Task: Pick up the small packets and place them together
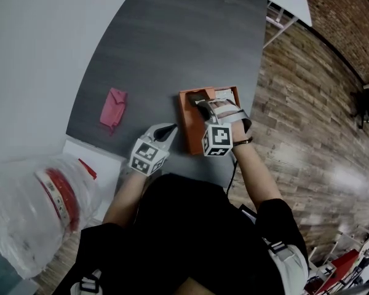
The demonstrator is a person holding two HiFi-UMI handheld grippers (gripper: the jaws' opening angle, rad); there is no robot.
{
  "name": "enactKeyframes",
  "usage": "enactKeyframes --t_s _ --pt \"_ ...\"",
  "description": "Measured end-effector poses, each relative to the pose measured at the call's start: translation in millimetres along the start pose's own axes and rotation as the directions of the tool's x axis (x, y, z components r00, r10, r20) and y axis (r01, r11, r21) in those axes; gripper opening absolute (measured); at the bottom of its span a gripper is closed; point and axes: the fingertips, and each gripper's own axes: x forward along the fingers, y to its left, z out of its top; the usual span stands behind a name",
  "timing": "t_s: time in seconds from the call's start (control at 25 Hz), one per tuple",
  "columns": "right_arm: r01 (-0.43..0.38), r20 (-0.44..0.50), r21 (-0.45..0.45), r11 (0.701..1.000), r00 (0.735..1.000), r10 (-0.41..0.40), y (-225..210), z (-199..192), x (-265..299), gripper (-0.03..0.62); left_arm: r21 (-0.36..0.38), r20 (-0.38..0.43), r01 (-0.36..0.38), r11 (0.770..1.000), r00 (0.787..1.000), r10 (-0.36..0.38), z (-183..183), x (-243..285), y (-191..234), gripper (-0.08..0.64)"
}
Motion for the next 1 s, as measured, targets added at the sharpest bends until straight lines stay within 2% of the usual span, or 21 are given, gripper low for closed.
enactKeyframes --t_s 0.04,0.16,0.28,0.52,0.72,1.0 --pt "-0.008 0.004 0.007 1.0 1.0 0.008 3 1 1 0.009 -0.001 0.0 -0.002 1.0 1.0 0.002 -1 0 0 -0.002" --pt "-0.04 0.027 0.027 0.999 0.999 0.039 9 3 4 0.074 -0.002 -0.001 -0.005 1.0 1.0 0.005 1 0 0 -0.002" --pt "-0.069 0.041 0.036 0.997 0.997 0.068 13 4 4 0.097 0.002 -0.004 -0.006 1.0 1.0 0.006 3 -1 -1 -0.002" --pt "-0.135 0.078 0.076 0.988 0.989 0.129 25 11 1 0.201 0.005 -0.005 0.002 1.0 1.0 -0.002 1 0 -3 -0.002" --pt "-0.147 0.093 0.12 0.982 0.986 0.137 29 7 -8 0.213 0.014 -0.008 0.03 0.999 1.0 -0.03 1 6 -10 -0.002" --pt "-0.106 0.014 0.199 0.974 0.994 0.106 28 -35 -25 0.21 0.047 -0.01 0.098 0.994 0.995 -0.097 8 22 -25 -0.002"
